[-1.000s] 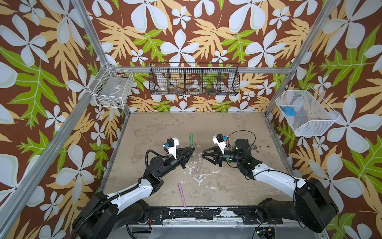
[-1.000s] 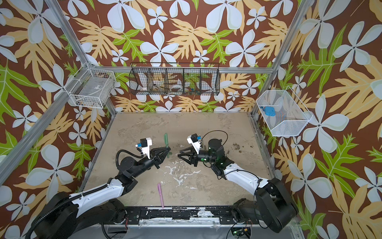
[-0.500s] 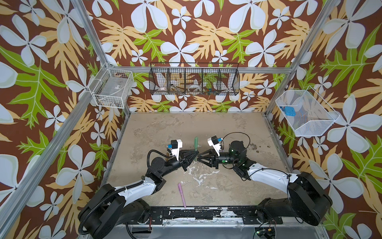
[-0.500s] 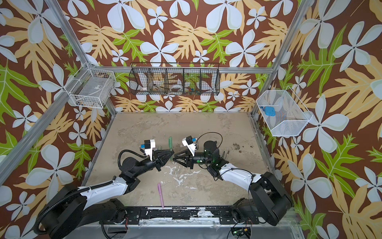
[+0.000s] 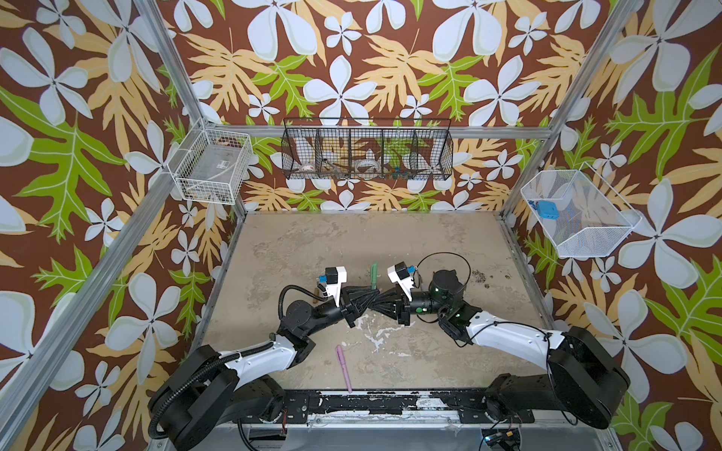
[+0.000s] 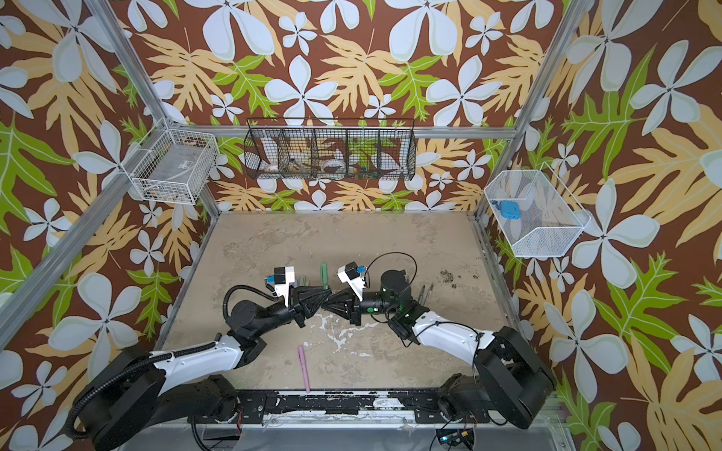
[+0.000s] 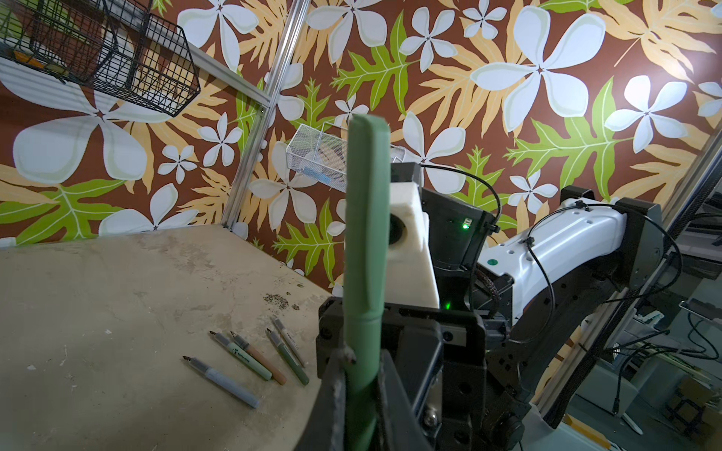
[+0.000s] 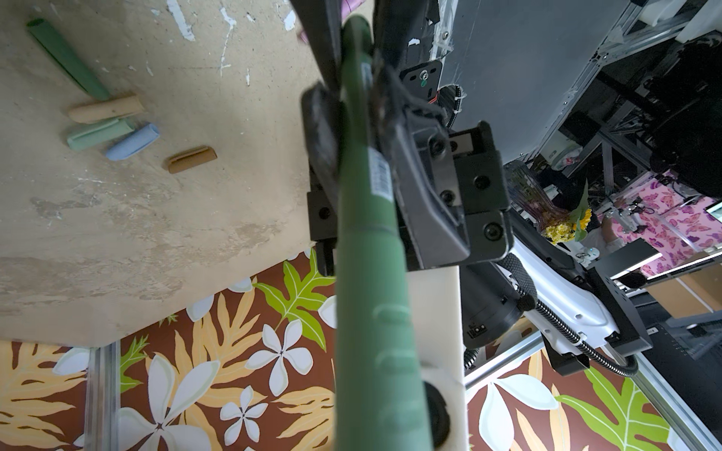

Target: Open the pen caps

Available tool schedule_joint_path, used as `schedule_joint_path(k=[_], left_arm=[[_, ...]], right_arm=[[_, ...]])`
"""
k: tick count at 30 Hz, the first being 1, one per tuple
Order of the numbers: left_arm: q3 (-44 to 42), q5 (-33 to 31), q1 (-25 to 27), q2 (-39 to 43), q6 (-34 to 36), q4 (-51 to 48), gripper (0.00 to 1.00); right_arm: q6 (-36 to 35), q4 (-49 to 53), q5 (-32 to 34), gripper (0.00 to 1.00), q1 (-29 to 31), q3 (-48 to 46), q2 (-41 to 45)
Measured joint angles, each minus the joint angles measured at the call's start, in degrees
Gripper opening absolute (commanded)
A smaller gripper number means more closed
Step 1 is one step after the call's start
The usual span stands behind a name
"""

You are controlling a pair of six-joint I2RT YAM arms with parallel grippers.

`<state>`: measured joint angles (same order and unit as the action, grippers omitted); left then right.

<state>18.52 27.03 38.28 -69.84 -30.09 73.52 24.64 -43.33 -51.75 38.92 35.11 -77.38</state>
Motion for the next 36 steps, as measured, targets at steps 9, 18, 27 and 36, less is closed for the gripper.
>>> schedule_joint_path(k=[9, 18, 27, 36], left_arm=[[0.09, 0.79, 0.28, -3.04, -2.05, 5.99, 0.37], [0.0, -4.37, -0.96, 4.24, -1.03, -2.78, 0.78], [-0.15, -5.84, -2.34, 5.14, 0.31, -6.82, 0.74], [-0.59, -4.04, -2.56, 5.35, 1.38, -6.73, 0.55]], right_arm=[[-3.02, 1.84, 3.8, 0.0, 1.16, -1.01, 3.26], [-14.82, 12.46, 12.63, 0.0, 1.27, -1.14, 7.21], [-23.43, 21.64, 15.61, 0.0, 1.25, 0.59, 7.08], [-26.34, 24.59, 12.46, 0.0, 1.25, 1.14, 5.7]])
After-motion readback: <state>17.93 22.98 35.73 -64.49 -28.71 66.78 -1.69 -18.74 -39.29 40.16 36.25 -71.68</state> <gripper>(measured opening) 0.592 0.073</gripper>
